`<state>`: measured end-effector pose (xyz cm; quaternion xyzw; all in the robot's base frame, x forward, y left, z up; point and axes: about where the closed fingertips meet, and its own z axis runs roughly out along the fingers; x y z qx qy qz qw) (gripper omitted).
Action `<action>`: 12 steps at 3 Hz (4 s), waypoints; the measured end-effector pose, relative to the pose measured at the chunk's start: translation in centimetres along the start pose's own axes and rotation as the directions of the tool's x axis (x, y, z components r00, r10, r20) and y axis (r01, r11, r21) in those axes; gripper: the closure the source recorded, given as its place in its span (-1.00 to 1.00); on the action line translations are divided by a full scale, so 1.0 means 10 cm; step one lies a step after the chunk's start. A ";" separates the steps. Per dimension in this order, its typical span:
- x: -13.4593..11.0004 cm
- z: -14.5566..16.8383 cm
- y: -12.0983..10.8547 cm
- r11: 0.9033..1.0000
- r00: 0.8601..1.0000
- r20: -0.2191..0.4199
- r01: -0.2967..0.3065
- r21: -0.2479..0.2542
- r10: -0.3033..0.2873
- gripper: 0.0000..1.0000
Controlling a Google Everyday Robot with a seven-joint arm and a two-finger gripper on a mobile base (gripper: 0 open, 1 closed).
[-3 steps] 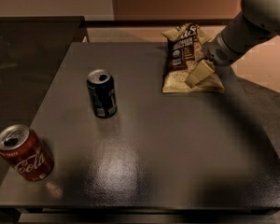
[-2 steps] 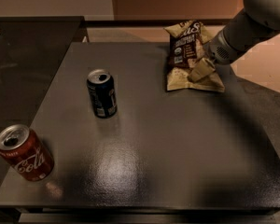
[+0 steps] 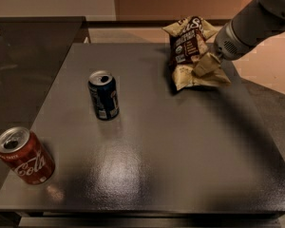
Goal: Move brown chip bag near pepsi can
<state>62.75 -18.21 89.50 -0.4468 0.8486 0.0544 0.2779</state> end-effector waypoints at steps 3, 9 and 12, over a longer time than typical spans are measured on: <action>-0.37 -0.18 0.79 0.953 0.961 0.081 0.275 -0.125 -0.266 1.00; -0.54 0.26 1.47 0.865 0.895 0.187 0.441 -0.239 -0.405 -0.27; -0.55 0.25 1.50 0.863 0.893 0.187 0.445 -0.240 -0.409 -1.00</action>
Offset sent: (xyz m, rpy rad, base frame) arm -0.0608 0.0748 0.0312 -0.0056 -0.0487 0.3529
